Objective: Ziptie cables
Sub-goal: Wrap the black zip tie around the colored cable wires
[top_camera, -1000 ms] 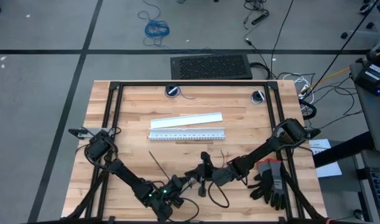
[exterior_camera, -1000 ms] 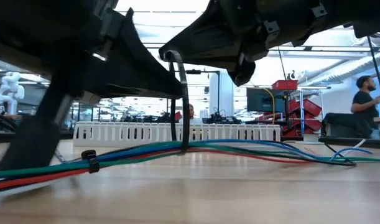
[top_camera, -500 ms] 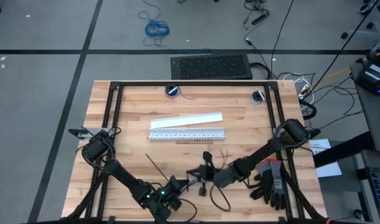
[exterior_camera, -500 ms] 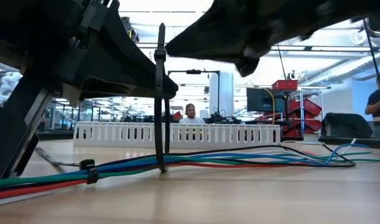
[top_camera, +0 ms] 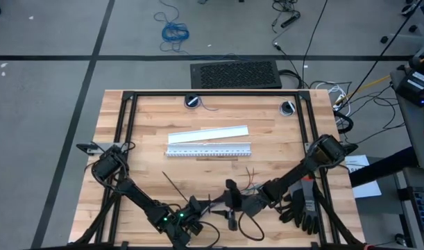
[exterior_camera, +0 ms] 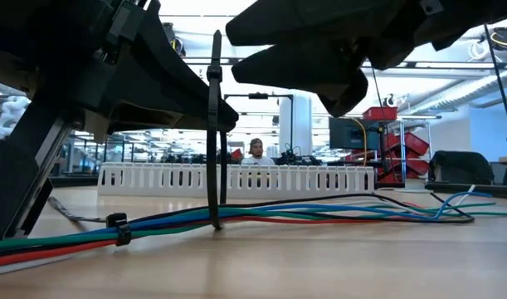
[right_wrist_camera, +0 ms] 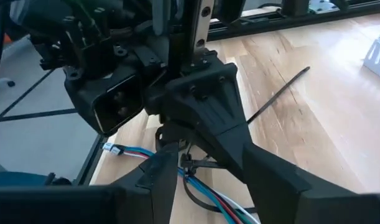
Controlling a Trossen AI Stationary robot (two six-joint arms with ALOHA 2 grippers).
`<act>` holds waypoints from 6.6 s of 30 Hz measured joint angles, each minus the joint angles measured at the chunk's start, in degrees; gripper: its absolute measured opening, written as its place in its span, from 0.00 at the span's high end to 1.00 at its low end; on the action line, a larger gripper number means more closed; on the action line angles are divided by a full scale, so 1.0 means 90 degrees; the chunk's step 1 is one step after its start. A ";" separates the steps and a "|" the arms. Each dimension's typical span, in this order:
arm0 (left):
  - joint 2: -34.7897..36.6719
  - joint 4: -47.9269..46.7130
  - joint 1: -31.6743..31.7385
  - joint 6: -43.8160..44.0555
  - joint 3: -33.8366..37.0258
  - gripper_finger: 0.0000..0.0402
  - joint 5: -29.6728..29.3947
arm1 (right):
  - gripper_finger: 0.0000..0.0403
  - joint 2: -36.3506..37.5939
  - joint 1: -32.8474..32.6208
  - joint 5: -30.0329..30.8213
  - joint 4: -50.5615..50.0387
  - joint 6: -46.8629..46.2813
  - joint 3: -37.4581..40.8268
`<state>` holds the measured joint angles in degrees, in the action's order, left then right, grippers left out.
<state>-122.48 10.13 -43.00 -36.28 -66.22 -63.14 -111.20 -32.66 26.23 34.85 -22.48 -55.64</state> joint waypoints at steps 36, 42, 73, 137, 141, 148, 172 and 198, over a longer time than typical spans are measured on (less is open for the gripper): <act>-0.0002 0.0010 0.0070 0.0003 0.0000 1.00 -0.0004 | 1.00 -0.0313 0.0335 -0.0931 0.0816 0.0490 0.0000; -0.0002 0.0007 0.0073 0.0028 0.0000 1.00 -0.0004 | 1.00 -0.0308 0.0131 0.0384 0.0850 0.0887 -0.0002; 0.0697 -0.2920 -0.0532 0.9191 -0.0061 0.75 -0.1174 | 1.00 -0.0301 -0.0088 0.1757 0.0469 0.0161 0.0002; 0.0555 -0.0222 0.0563 0.8999 -0.0083 0.96 -0.0323 | 1.00 -0.0301 -0.0005 0.2713 0.0783 0.0512 -0.0007; 0.0416 -0.0206 0.0501 0.9159 -0.0083 0.96 -0.0240 | 1.00 -0.0306 0.0094 0.2645 0.0997 0.0798 -0.0002; 0.0226 -0.0158 0.0261 0.9459 -0.0083 0.96 -0.0032 | 1.00 -0.0116 0.0215 0.2794 0.1107 0.1422 -0.0002; -0.0027 -0.0244 -0.0200 0.9484 -0.0080 0.96 0.1674 | 1.00 0.1385 0.1415 0.3097 -0.0748 0.3552 -0.0017; -0.0027 -0.0251 0.0242 0.9490 -0.0080 0.96 0.0911 | 0.52 -0.1732 -0.0482 0.2849 0.3000 -0.0734 0.0131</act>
<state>-122.72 7.87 -40.82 49.13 -66.94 -54.94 -126.79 -36.99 51.87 61.85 -29.09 -54.46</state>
